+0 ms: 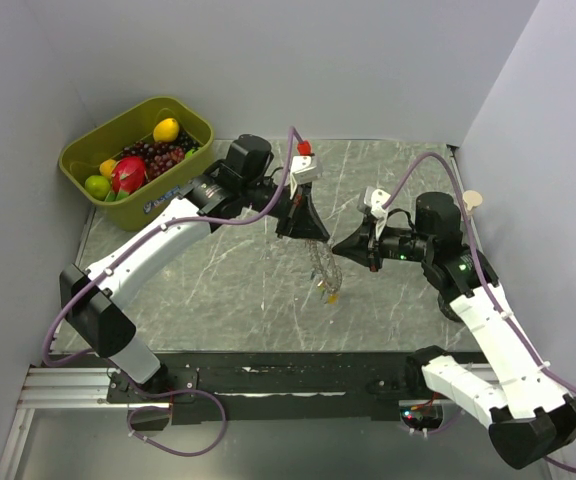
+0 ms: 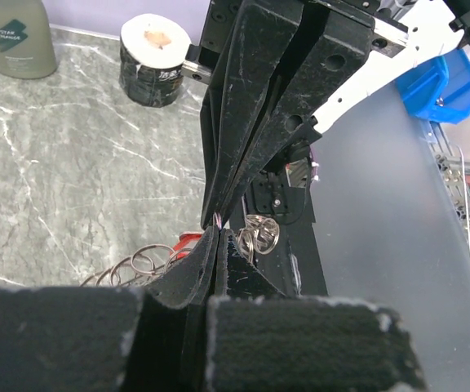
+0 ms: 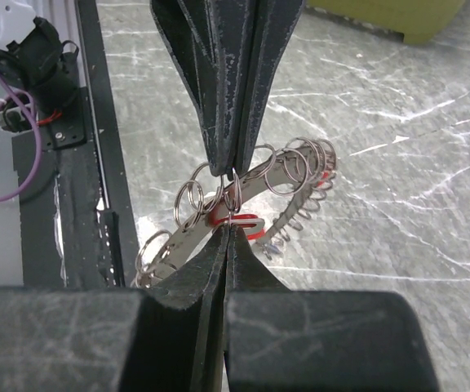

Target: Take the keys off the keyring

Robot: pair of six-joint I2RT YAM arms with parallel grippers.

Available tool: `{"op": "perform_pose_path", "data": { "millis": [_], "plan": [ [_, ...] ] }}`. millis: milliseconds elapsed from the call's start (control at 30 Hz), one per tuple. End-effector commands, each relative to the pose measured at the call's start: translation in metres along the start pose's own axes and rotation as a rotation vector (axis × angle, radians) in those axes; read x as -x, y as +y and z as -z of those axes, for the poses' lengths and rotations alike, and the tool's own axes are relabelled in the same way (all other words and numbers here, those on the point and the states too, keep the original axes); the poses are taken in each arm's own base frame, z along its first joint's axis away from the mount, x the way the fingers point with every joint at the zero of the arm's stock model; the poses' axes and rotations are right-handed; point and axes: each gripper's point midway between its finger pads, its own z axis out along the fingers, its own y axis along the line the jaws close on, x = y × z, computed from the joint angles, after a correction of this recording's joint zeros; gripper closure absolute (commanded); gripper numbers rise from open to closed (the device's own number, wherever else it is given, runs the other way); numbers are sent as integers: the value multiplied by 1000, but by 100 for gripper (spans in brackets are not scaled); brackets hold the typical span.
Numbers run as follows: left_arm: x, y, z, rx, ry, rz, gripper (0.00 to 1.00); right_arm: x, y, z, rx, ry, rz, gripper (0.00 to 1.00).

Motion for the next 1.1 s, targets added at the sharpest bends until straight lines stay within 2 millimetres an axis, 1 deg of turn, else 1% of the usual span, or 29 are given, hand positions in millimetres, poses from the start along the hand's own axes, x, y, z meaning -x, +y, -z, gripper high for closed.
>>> {"op": "perform_pose_path", "data": {
  "millis": [0, 133, 200, 233, 267, 333, 367, 467, 533, 600, 633, 700, 767, 867, 967, 1067],
  "plan": [
    [44, -39, 21, -77, -105, -164, 99, -7, 5, 4, -3, 30, -33, 100],
    [45, -39, 21, -88, -105, -160, 99, -3, 9, 4, 23, 27, -26, 100],
    [43, -39, 20, -89, -102, -159, 99, -2, 7, 4, 13, 24, -27, 98],
    [44, -40, 20, -91, -103, -160, 99, -2, 7, 5, 8, 23, -27, 95],
    [43, -40, 20, -92, -102, -159, 99, -2, 7, 5, 7, 22, -24, 90],
    [44, -40, 21, -94, -103, -160, 99, -1, 8, 6, 10, 19, -20, 85],
    [44, -41, 21, -94, -104, -163, 99, 1, 10, 6, 15, 16, -17, 78],
    [44, -42, 21, -98, -103, -164, 99, 7, 13, 9, 23, 1, -4, 68],
    [42, -43, 22, -105, -101, -163, 99, 13, 19, 12, 45, -17, 4, 67],
    [41, -45, 22, -115, -100, -168, 99, 19, 20, 16, 52, -32, -5, 64],
    [39, -46, 22, -120, -98, -168, 99, 27, 25, 18, 86, -52, 2, 64],
    [37, -49, 22, -139, -95, -170, 99, 35, 30, 23, 114, -67, -9, 62],
    [34, -52, 21, -167, -94, -166, 99, 49, 38, 27, 160, -96, -1, 61],
    [31, -53, 21, -186, -91, -159, 99, 64, 43, 30, 183, -128, 12, 59],
    [28, -52, 19, -197, -88, -147, 99, 70, 46, 31, 210, -134, -3, 57],
    [26, -53, 18, -216, -87, -143, 99, 68, 42, 27, 204, -135, -36, 57]
  ]
}}
